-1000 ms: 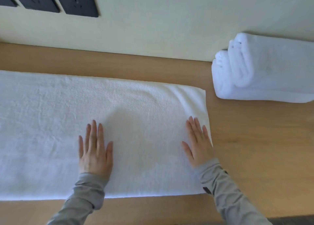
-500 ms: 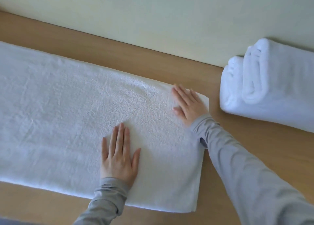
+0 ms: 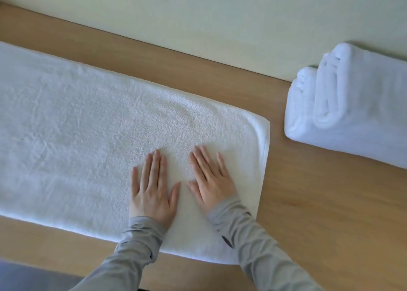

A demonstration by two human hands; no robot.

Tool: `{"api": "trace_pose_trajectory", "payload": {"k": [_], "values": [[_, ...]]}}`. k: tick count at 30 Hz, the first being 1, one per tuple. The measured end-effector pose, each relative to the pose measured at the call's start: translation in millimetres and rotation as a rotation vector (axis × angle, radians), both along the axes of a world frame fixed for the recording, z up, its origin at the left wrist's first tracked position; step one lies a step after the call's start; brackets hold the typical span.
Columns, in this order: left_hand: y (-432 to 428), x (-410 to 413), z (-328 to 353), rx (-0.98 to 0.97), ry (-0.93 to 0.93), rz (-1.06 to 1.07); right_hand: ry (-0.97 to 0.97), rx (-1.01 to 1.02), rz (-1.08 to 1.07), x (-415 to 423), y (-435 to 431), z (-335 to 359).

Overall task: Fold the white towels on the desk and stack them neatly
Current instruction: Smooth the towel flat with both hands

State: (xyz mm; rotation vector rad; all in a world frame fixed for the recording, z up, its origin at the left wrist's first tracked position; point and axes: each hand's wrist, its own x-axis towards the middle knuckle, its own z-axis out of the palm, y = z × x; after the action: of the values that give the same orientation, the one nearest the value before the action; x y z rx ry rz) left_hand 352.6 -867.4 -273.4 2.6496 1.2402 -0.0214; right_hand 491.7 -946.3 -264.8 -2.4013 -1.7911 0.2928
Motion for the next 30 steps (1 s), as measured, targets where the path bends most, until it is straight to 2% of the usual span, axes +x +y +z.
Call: {"api": "trace_pose_trajectory", "payload": {"k": [10,15,20,27,30], "values": [[-1.0,0.1,-1.9,-0.015,-0.012,-0.003,-0.020,-0.105,-0.391,73.9,-62.7,3.7],[-2.0,-0.9,-6.5,-0.007,-0.015,-0.005,0.083,-0.013,-0.407,32.5,-72.2,15.0],[-0.7,-0.5,-2.7,-0.043,-0.007,-0.016,0.218,-0.065,-0.508,9.6,-110.3,14.7],[3.8,-1.8,4.3,-0.089,0.000,-0.036,0.243,0.044,-0.440,56.3,-97.8,38.0],[-3.7,-0.4,10.7,-0.122,-0.103,0.031,0.235,0.062,-0.352,97.0,-63.6,49.0]]}}
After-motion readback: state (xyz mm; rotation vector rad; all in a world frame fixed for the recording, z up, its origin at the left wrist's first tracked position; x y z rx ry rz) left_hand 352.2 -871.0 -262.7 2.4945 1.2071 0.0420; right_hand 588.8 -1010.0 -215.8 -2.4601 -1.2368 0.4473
